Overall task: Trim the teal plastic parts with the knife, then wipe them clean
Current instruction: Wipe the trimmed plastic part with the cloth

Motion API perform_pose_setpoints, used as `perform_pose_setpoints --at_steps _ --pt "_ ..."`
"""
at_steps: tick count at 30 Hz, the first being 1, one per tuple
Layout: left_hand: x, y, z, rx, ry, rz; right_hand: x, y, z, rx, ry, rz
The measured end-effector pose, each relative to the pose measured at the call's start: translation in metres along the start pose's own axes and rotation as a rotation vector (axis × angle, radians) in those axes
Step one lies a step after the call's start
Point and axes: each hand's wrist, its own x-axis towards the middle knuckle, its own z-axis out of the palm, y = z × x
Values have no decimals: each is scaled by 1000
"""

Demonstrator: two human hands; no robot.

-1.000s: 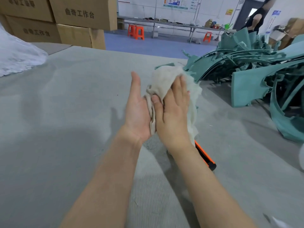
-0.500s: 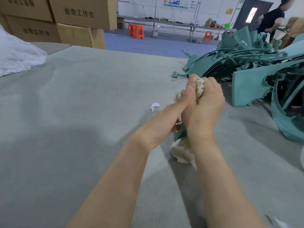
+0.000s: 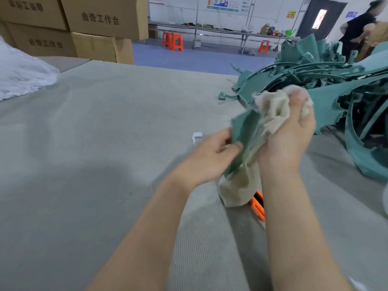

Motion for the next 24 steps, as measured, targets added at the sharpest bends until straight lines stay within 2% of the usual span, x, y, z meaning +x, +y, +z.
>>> perform_pose_setpoints --at_steps 3,6,8,9,11,13,16,19,21,24 --pt "6 -1 -5 7 298 0 16 -1 -16 168 179 163" --pt "10 -5 -12 -156 435 1 14 7 -17 -87 134 74" --pt "12 -8 -8 -260 456 -7 -3 17 -4 -209 -62 -65" --pt "13 -9 -5 -318 452 -9 -13 23 2 -345 -195 -157" --pt "16 -11 -5 -513 447 -19 -33 43 14 -769 -446 -376" --pt "16 -13 -13 -758 423 -74 -48 58 18 -998 -600 -475" --pt "12 -14 -30 -980 385 -65 -57 66 19 -947 -749 -542" --pt "11 -12 -39 -1016 446 -31 -56 66 17 -862 -799 -538" --pt "11 -8 -38 -979 434 -38 -52 65 14 -832 -709 -513" --pt "12 -7 -35 -853 421 -50 -39 62 8 -759 -543 -374"
